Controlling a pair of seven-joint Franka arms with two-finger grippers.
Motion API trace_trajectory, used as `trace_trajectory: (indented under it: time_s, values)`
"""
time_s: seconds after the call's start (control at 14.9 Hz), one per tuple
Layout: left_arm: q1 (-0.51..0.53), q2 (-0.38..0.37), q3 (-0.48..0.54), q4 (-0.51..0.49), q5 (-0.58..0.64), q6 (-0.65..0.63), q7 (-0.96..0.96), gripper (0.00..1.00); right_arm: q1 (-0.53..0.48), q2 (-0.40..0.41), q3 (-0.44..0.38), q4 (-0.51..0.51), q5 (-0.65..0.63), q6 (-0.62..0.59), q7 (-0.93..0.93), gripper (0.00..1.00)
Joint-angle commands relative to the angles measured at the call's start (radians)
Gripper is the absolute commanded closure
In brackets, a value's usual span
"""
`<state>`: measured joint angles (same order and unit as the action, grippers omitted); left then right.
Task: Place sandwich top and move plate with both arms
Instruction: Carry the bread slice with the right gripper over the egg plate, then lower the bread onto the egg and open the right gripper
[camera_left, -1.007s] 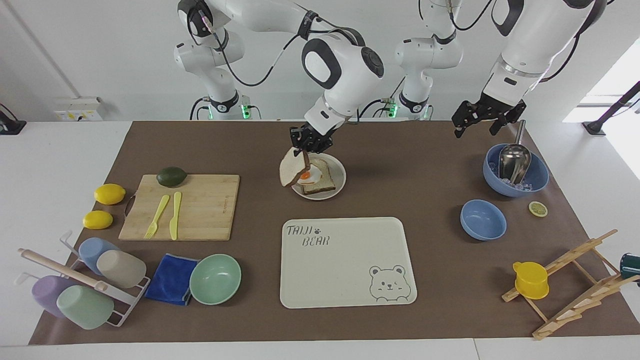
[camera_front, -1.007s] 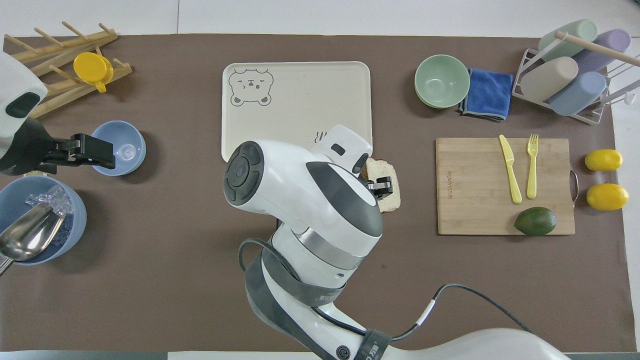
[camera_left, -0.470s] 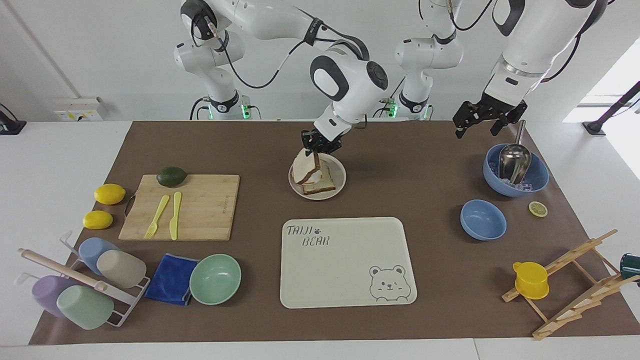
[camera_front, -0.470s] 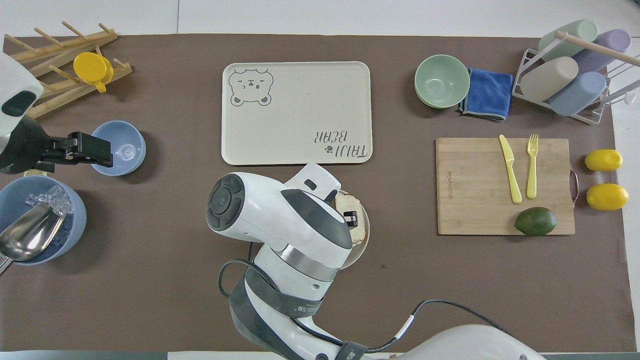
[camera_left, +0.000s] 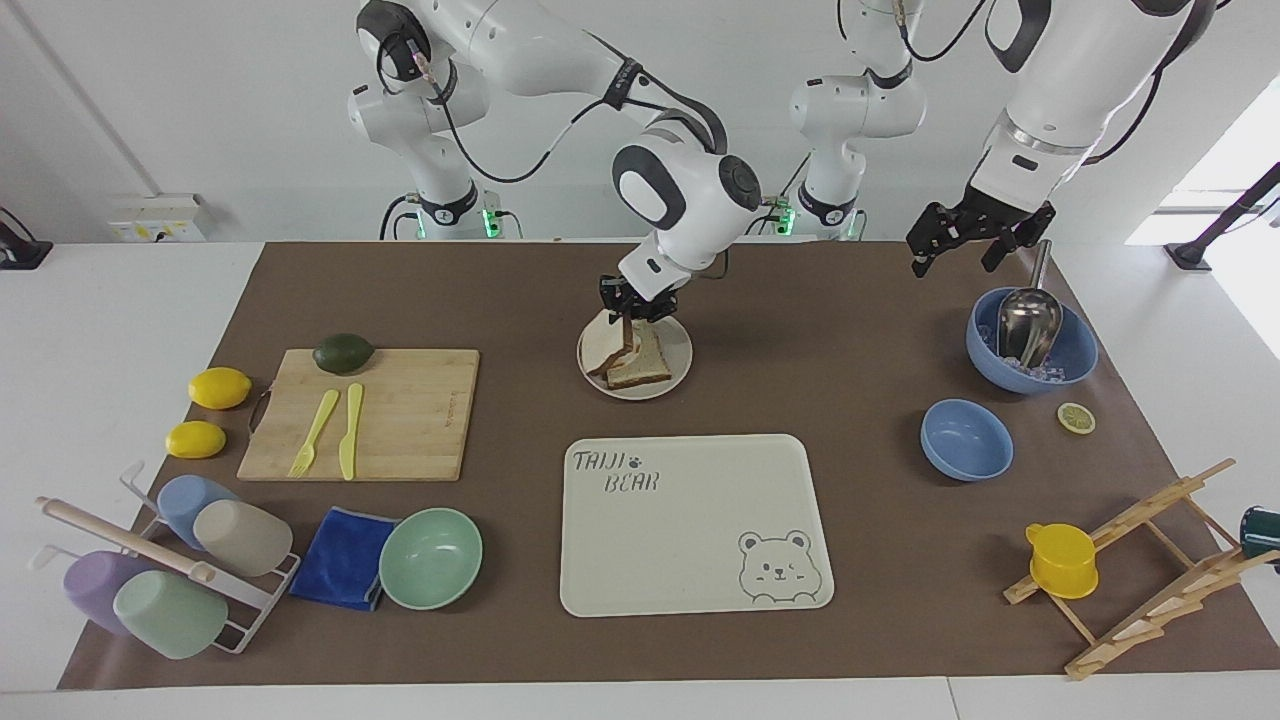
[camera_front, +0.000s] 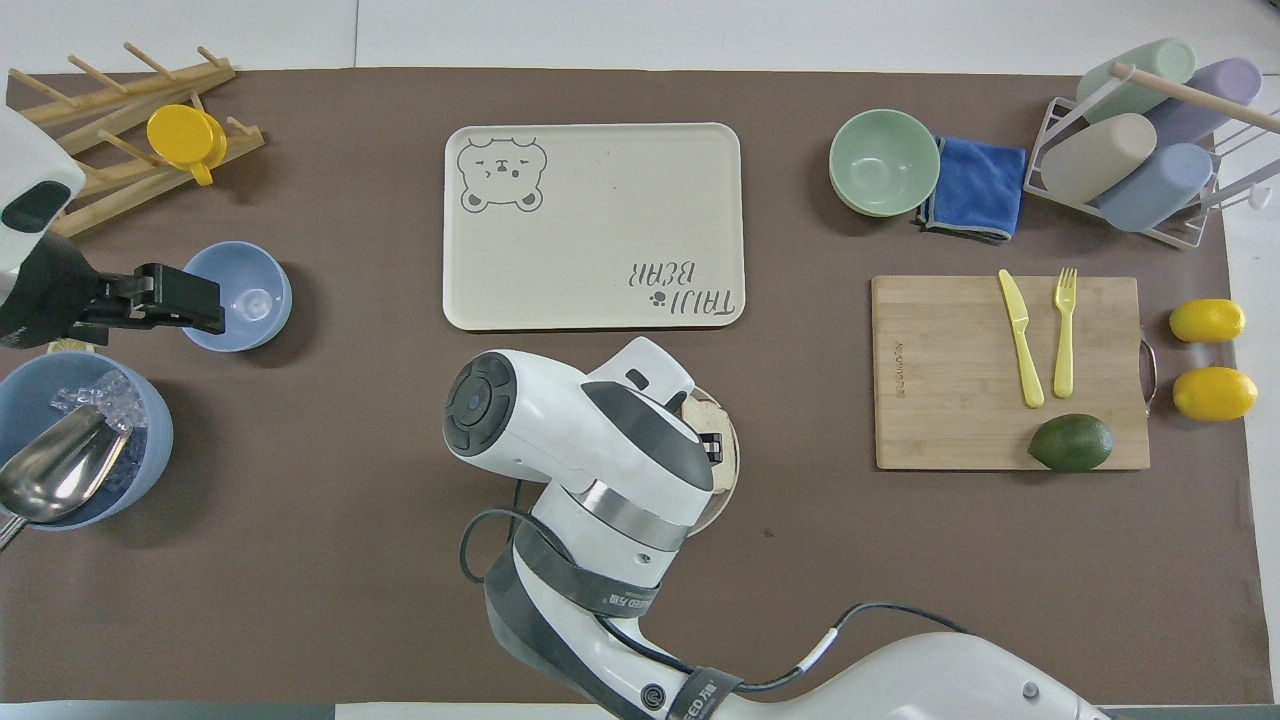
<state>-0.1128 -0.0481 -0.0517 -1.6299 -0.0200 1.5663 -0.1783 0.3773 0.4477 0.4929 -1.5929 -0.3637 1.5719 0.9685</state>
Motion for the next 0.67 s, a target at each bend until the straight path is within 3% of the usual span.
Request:
trace_trajectory:
  time_s: [0.0,0.2,0.34,0.6]
  values:
    - [0.005,-0.030,-0.002,-0.050,-0.001,0.041,-0.004,0.00,-0.017,-0.021,0.015,-0.065,0.028,0.079,0.033,1.00]
    - [0.005,-0.044,0.001,-0.085,-0.001,0.072,-0.001,0.00,-0.017,-0.020,0.015,-0.065,0.064,0.121,0.035,0.98]
    - [0.008,-0.052,0.001,-0.109,-0.001,0.098,-0.001,0.00,-0.020,-0.018,0.013,-0.065,0.107,0.175,0.039,0.59]
    - [0.012,-0.061,0.001,-0.131,-0.003,0.113,0.000,0.00,-0.021,-0.008,0.013,-0.059,0.160,0.257,0.050,0.09]
